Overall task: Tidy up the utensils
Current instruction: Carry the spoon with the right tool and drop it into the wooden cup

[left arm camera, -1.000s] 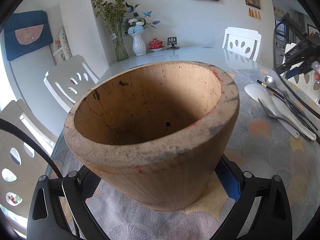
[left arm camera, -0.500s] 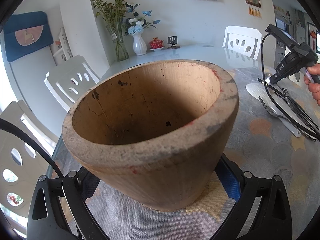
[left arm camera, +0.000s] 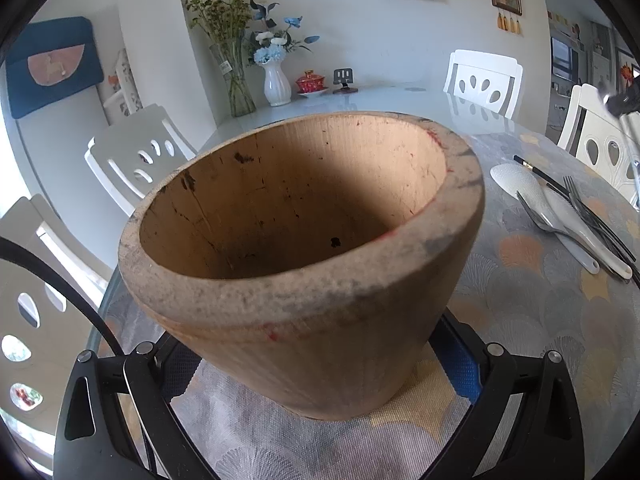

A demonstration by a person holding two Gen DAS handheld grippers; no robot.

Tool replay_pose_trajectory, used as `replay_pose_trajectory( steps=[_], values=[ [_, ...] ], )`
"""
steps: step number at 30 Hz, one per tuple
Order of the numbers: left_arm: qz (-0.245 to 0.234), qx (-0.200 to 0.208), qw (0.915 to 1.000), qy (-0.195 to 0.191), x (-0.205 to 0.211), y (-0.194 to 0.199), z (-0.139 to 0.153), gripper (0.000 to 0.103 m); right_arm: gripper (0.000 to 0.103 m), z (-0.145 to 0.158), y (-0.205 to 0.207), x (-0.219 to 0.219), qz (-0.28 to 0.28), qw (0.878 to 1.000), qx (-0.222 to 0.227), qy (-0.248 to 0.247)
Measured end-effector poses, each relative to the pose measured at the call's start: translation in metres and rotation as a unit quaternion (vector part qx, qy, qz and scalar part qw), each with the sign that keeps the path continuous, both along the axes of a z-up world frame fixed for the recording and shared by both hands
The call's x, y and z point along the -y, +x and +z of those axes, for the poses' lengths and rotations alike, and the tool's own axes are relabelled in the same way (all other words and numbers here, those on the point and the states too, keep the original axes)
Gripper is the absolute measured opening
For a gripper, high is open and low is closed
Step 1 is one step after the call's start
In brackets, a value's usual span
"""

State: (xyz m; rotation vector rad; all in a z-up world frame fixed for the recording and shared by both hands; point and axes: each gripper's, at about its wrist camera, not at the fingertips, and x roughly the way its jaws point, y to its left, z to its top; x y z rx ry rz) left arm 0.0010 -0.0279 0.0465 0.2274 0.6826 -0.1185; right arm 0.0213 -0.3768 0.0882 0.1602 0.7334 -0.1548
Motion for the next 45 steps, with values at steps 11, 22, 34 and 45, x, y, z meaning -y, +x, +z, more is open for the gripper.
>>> replay_pose_trajectory(
  steps=[11, 22, 34, 45],
  values=[
    [0.000, 0.001, 1.0000, 0.000, 0.001, 0.000, 0.000, 0.099, 0.003, 0.082, -0.041, -0.063, 0.039, 0.993, 0.113, 0.008],
    [0.000, 0.001, 1.0000, 0.000, 0.000, 0.000, 0.000, 0.099, 0.003, 0.128, -0.011, -0.181, 0.138, 0.964, 0.217, 0.066],
    [-0.001, 0.001, 1.0000, -0.001, 0.001, 0.000, -0.001, 0.099, 0.003, 0.092, 0.027, -0.258, 0.196, 0.957, 0.189, 0.096],
    [0.000, 0.001, 1.0000, 0.000, 0.000, 0.000, -0.001, 0.099, 0.003, 0.052, 0.022, -0.260, 0.201, 0.965, 0.149, 0.082]
  ],
)
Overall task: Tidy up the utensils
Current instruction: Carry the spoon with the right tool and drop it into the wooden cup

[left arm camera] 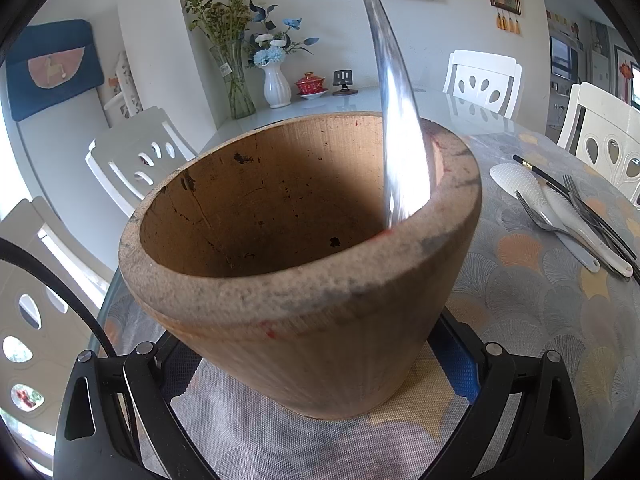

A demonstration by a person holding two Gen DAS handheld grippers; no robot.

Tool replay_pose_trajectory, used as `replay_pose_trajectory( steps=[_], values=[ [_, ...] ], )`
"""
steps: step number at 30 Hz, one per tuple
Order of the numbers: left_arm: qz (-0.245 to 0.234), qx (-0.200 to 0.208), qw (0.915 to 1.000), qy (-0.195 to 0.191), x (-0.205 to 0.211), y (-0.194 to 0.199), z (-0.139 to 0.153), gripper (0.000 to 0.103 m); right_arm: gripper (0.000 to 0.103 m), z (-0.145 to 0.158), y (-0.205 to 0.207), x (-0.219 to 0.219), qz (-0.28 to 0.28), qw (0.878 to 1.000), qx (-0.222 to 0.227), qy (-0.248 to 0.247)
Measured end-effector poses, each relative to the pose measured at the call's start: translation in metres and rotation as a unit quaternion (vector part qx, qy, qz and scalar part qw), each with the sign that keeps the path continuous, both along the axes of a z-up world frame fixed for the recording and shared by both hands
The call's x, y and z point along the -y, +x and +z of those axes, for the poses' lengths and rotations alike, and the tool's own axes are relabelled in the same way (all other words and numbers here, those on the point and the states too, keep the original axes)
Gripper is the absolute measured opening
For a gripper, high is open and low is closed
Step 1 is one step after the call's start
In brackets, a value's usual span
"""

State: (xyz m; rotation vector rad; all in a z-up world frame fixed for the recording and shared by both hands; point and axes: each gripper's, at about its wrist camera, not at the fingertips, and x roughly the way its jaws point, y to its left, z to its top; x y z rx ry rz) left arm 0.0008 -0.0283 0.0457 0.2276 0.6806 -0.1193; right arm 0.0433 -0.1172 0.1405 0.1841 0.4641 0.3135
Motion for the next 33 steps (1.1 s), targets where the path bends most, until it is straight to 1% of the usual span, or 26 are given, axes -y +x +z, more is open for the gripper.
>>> replay_pose_trajectory(
  steps=[8, 11, 17, 18, 20, 21, 23, 25, 29, 33],
  values=[
    [0.000, 0.000, 1.0000, 0.001, -0.001, 0.001, 0.001, 0.099, 0.005, -0.017, 0.003, 0.002, 0.028, 0.998, -0.055, 0.002],
    [0.000, 0.000, 1.0000, 0.001, -0.001, 0.001, 0.001, 0.099, 0.006, -0.020, 0.001, 0.004, 0.037, 0.997, -0.065, 0.000],
    [0.000, 0.000, 1.0000, 0.001, -0.001, 0.001, 0.001, 0.099, 0.011, -0.022, -0.006, 0.008, 0.060, 0.994, -0.087, 0.005],
    [0.000, 0.001, 1.0000, 0.001, -0.001, 0.001, 0.001, 0.099, 0.014, -0.021, -0.007, 0.008, 0.063, 0.994, -0.088, 0.007],
    [0.000, 0.001, 1.0000, 0.000, -0.001, 0.001, 0.001, 0.099, 0.029, -0.020, -0.011, 0.011, 0.065, 0.994, -0.087, 0.011],
    [0.000, 0.000, 1.0000, 0.000, -0.001, 0.001, 0.002, 0.099, 0.046, -0.019, -0.014, 0.013, 0.067, 0.994, -0.085, 0.015],
    [0.000, 0.001, 1.0000, 0.000, -0.002, 0.000, 0.003, 0.099, 0.059, -0.013, -0.022, 0.017, 0.069, 0.995, -0.069, 0.027],
    [0.000, 0.000, 1.0000, 0.000, -0.002, 0.000, 0.004, 0.099, 0.060, -0.007, -0.030, 0.020, 0.074, 0.995, -0.054, 0.030],
    [0.000, 0.000, 1.0000, 0.000, -0.002, 0.000, 0.004, 0.099, 0.060, 0.004, -0.041, 0.035, 0.063, 0.996, -0.054, 0.031],
    [0.000, 0.000, 1.0000, 0.000, -0.002, 0.000, 0.004, 0.099, 0.063, 0.012, -0.055, 0.070, 0.033, 0.997, -0.053, 0.055]
  ],
)
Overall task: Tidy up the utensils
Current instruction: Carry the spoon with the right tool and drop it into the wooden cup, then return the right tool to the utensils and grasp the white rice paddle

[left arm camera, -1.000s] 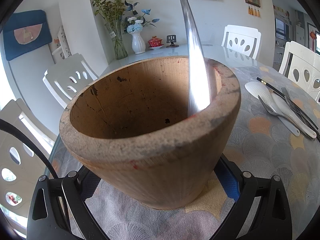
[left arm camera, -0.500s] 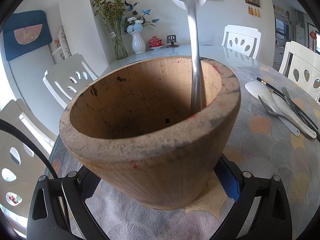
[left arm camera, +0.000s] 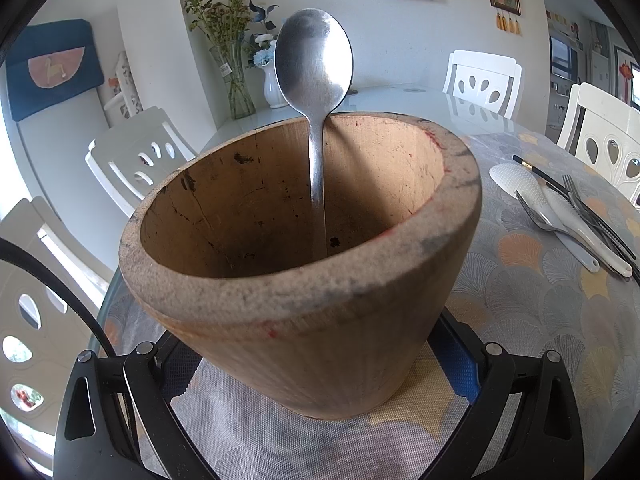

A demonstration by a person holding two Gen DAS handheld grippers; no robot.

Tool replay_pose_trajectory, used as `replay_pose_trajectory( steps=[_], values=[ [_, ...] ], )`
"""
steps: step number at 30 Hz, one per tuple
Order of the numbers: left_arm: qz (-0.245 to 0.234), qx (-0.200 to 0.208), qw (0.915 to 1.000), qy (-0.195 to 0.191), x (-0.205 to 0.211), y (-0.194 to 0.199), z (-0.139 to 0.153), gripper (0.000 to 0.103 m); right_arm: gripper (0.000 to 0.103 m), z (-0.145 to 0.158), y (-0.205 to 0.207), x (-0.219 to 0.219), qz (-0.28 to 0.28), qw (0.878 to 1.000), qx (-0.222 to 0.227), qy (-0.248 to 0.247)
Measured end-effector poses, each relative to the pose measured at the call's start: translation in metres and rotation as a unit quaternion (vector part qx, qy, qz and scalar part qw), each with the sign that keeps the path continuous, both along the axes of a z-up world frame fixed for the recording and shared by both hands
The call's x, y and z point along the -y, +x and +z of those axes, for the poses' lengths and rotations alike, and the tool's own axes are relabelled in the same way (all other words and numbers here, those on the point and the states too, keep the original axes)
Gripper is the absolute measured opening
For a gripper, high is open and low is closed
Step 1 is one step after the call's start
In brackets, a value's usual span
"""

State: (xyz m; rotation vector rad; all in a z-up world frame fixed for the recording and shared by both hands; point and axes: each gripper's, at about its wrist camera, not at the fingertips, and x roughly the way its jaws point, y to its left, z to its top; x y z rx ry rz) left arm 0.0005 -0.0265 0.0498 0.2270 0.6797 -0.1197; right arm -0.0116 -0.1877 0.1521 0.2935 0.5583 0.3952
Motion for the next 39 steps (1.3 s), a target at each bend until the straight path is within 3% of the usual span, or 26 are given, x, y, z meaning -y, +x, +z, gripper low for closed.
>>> replay_pose_trajectory(
  steps=[5, 10, 14, 22, 32, 36, 39],
  values=[
    [0.000, 0.000, 1.0000, 0.001, 0.000, 0.000, 0.000, 0.099, 0.068, 0.010, -0.021, 0.068, -0.082, 0.996, 0.004, 0.024],
    [0.002, 0.001, 1.0000, 0.005, 0.001, 0.002, -0.002, 0.099, 0.069, 0.019, -0.041, 0.142, -0.182, 0.983, 0.007, 0.032],
    [0.003, 0.000, 1.0000, 0.006, 0.003, 0.002, -0.002, 0.099, 0.076, 0.016, -0.047, 0.178, -0.235, 0.972, -0.009, 0.018],
    [0.004, 0.001, 1.0000, 0.009, 0.004, 0.002, -0.003, 0.100, 0.071, -0.044, -0.009, 0.179, -0.216, 0.968, -0.127, -0.022],
    [0.003, 0.001, 1.0000, 0.007, 0.001, 0.003, -0.004, 0.100, 0.071, -0.090, 0.026, 0.135, -0.157, 0.973, -0.153, -0.070],
    [0.003, 0.001, 1.0000, 0.007, 0.001, 0.003, -0.004, 0.100, 0.063, -0.105, 0.063, 0.126, -0.155, 0.967, -0.176, -0.096],
    [0.003, 0.001, 1.0000, 0.007, 0.001, 0.003, -0.004, 0.100, 0.062, -0.118, 0.093, 0.122, -0.155, 0.962, -0.197, -0.110]
  ],
)
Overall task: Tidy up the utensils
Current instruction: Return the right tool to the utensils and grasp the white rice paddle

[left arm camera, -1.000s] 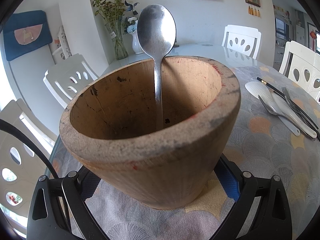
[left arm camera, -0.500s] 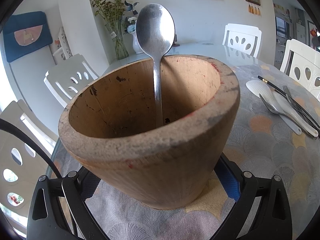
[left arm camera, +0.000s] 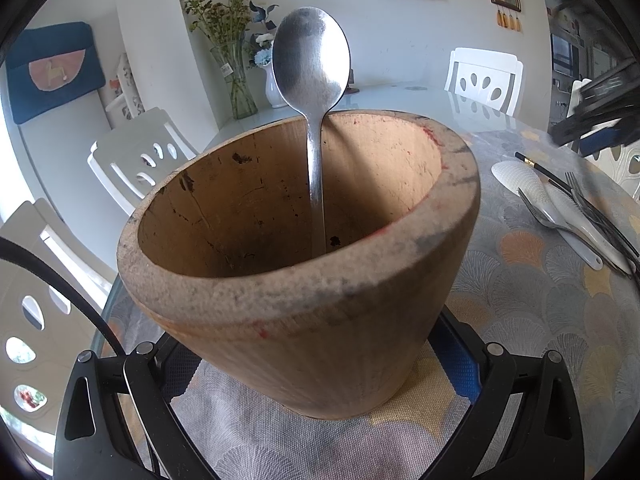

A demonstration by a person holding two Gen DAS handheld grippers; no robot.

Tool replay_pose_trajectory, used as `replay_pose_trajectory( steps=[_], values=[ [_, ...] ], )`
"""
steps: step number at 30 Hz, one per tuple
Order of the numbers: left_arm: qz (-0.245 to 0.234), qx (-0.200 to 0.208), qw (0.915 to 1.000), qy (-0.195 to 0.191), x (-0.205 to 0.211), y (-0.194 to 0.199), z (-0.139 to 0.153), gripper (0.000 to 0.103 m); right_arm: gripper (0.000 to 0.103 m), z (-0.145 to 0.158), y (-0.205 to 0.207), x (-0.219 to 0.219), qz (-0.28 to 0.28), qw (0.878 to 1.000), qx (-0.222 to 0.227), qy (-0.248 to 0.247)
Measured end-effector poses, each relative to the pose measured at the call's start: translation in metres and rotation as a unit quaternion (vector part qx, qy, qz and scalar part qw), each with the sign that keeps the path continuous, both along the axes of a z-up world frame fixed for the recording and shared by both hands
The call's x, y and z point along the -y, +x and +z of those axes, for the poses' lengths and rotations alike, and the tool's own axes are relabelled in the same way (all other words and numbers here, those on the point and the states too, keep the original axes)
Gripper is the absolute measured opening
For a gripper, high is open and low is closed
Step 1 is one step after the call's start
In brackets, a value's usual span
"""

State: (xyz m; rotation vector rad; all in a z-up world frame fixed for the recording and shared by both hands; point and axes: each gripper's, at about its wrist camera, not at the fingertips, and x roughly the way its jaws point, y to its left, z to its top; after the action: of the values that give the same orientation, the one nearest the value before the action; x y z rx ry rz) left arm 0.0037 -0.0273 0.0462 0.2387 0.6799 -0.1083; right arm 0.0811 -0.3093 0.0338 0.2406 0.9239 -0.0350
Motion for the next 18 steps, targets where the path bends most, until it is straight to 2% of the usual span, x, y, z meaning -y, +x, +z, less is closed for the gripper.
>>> replay_pose_trajectory(
  steps=[8, 11, 18],
  values=[
    [0.000, 0.000, 1.0000, -0.001, 0.000, 0.000, 0.000, 0.100, 0.062, -0.042, 0.066, -0.012, 0.012, 0.996, -0.091, 0.004],
    [0.000, 0.000, 1.0000, -0.001, 0.000, 0.000, 0.000, 0.100, 0.063, -0.047, 0.076, -0.018, 0.015, 0.995, -0.098, -0.016],
    [0.000, 0.000, 1.0000, -0.001, 0.000, 0.000, 0.000, 0.100, 0.063, -0.051, 0.088, -0.025, 0.017, 0.994, -0.111, -0.015]
  ],
)
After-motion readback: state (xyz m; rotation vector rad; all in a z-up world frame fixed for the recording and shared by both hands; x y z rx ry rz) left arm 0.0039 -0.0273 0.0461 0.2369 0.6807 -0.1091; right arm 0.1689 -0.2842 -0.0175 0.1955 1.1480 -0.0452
